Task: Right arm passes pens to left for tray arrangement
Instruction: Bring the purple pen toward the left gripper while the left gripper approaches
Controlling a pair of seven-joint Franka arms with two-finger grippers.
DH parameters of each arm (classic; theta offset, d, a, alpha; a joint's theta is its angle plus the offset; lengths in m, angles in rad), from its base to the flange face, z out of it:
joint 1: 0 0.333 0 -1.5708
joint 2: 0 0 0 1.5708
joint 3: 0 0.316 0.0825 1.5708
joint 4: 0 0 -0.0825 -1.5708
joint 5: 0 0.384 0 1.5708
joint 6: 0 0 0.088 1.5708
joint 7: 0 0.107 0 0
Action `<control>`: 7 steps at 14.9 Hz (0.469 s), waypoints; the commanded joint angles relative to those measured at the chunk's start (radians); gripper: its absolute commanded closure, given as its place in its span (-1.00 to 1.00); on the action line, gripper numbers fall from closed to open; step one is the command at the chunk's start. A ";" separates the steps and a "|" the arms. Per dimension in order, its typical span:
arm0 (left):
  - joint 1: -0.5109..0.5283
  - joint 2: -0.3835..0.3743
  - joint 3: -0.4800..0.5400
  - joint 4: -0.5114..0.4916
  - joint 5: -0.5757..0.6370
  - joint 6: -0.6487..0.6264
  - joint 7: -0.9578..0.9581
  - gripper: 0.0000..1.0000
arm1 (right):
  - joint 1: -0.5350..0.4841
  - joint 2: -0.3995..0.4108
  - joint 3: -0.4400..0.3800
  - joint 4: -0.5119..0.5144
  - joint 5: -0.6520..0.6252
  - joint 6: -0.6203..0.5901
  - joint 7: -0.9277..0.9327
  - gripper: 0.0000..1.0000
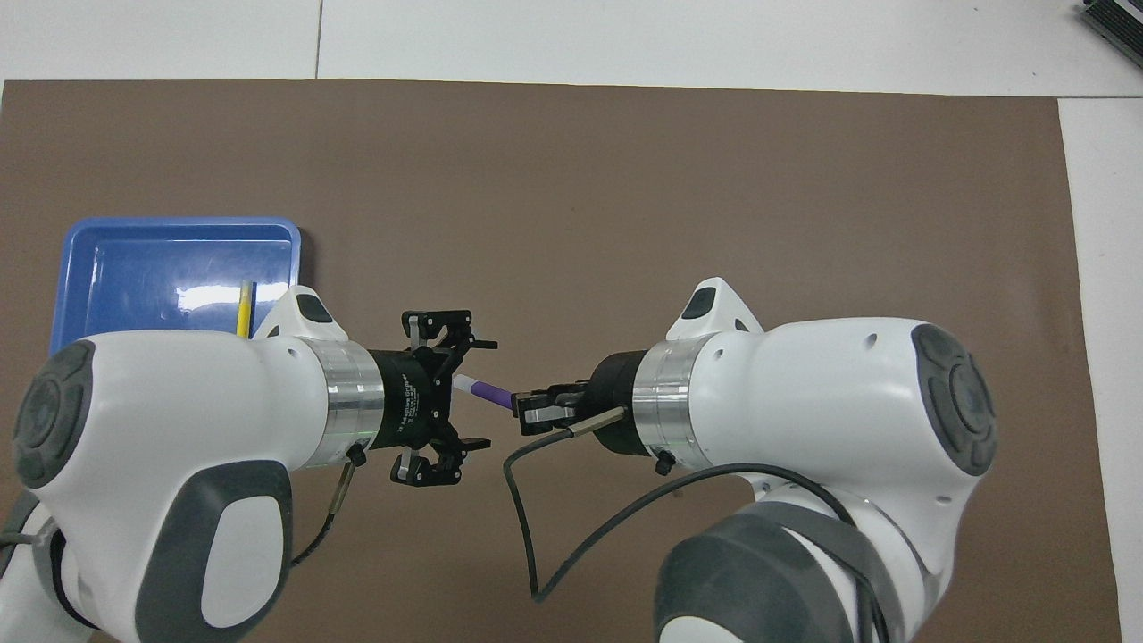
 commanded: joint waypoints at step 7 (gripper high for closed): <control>-0.055 -0.048 0.015 -0.067 -0.018 0.079 -0.050 -0.42 | -0.001 -0.021 -0.006 -0.024 0.033 0.012 -0.030 1.00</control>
